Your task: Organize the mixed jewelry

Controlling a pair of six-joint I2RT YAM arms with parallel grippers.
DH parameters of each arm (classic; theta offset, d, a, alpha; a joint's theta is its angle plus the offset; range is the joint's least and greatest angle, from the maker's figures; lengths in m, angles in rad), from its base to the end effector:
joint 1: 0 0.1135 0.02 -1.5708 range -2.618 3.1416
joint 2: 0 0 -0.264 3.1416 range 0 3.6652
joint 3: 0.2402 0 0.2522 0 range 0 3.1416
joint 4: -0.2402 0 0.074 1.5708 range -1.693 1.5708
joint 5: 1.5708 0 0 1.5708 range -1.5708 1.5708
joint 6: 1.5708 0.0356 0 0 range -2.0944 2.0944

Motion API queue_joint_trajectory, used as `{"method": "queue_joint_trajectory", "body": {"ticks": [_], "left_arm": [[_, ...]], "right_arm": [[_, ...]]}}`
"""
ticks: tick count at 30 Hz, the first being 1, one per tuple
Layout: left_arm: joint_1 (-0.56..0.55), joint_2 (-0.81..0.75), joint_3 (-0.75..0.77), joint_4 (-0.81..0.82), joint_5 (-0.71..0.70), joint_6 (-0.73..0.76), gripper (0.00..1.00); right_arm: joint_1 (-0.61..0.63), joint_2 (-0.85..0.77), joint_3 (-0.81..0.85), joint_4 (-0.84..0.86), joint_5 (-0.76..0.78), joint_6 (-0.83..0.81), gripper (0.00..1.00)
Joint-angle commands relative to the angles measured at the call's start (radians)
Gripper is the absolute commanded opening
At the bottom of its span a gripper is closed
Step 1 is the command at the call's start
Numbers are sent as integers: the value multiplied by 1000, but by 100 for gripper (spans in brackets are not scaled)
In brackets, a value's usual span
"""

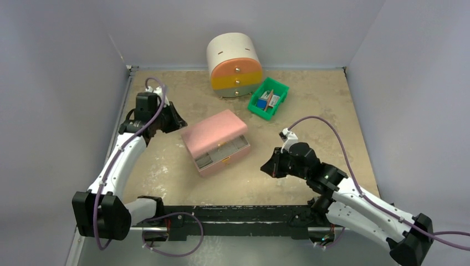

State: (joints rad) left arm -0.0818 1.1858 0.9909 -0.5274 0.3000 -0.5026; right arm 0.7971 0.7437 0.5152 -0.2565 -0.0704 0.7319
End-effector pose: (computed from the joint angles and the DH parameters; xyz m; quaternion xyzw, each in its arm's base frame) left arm 0.2521 -0.0312 0.2982 -0.1280 0.8941 -0.2477 0.3505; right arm 0.1203 0.1268 0.2441 -0.0461 0.8546 0.3791 0.3518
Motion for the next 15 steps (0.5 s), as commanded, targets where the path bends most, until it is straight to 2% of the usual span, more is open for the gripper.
{"method": "queue_joint_trajectory", "body": {"ticks": [1, 6, 15], "left_arm": [[-72, -47, -37, 14, 30, 17, 8], [-164, -43, -66, 33, 2, 1, 6], [-208, -26, -98, 38, 28, -4, 4]], "right_arm": [[-4, -46, 64, 26, 23, -54, 0], [-3, -12, 123, 59, 17, -104, 0], [6, 200, 283, 100, -26, -130, 0]]}}
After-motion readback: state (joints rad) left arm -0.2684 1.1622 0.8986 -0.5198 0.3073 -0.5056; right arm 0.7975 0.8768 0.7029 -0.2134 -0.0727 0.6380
